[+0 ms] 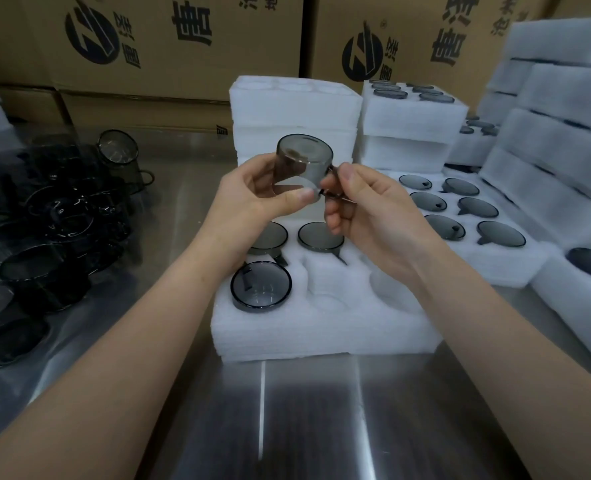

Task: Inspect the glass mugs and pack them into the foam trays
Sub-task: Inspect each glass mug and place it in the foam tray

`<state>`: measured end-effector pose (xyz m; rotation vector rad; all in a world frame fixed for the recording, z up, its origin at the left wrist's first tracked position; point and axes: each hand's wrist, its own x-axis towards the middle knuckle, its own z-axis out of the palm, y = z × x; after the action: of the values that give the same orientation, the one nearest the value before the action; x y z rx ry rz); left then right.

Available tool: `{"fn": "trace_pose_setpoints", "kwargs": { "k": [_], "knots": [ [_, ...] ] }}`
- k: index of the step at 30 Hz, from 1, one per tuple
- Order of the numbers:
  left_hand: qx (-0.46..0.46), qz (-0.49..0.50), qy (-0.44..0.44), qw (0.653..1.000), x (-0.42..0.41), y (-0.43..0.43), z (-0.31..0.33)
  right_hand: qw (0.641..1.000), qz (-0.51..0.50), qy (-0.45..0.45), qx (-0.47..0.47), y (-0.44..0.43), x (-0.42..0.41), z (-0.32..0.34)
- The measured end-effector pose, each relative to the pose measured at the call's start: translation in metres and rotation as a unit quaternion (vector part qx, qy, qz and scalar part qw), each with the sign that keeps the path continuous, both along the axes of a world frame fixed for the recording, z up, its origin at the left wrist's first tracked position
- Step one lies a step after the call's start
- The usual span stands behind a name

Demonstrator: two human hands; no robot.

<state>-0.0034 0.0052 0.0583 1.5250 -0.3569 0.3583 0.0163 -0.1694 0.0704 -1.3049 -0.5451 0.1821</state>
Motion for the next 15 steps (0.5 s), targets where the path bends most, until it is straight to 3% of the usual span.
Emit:
{"fn": "trace_pose_setpoints", "kwargs": {
  "k": [5, 11, 15],
  "knots": [
    [0.036, 0.003, 0.057, 0.998, 0.0005, 0.0010, 0.0014, 0.997, 0.015, -0.063, 0.036, -0.0002, 0.0001, -0.0016],
    [0.052, -0.017, 0.062, 0.997, 0.0012, -0.0015, 0.0005, 0.983, -0.091, -0.157, -0.022, 0.0032, -0.0033, -0.0006],
    [0.049, -0.043, 0.059, 0.996, -0.0007, -0.0012, 0.0021, 0.975, -0.140, -0.171, -0.038, 0.0062, -0.0065, 0.0017]
  ]
}}
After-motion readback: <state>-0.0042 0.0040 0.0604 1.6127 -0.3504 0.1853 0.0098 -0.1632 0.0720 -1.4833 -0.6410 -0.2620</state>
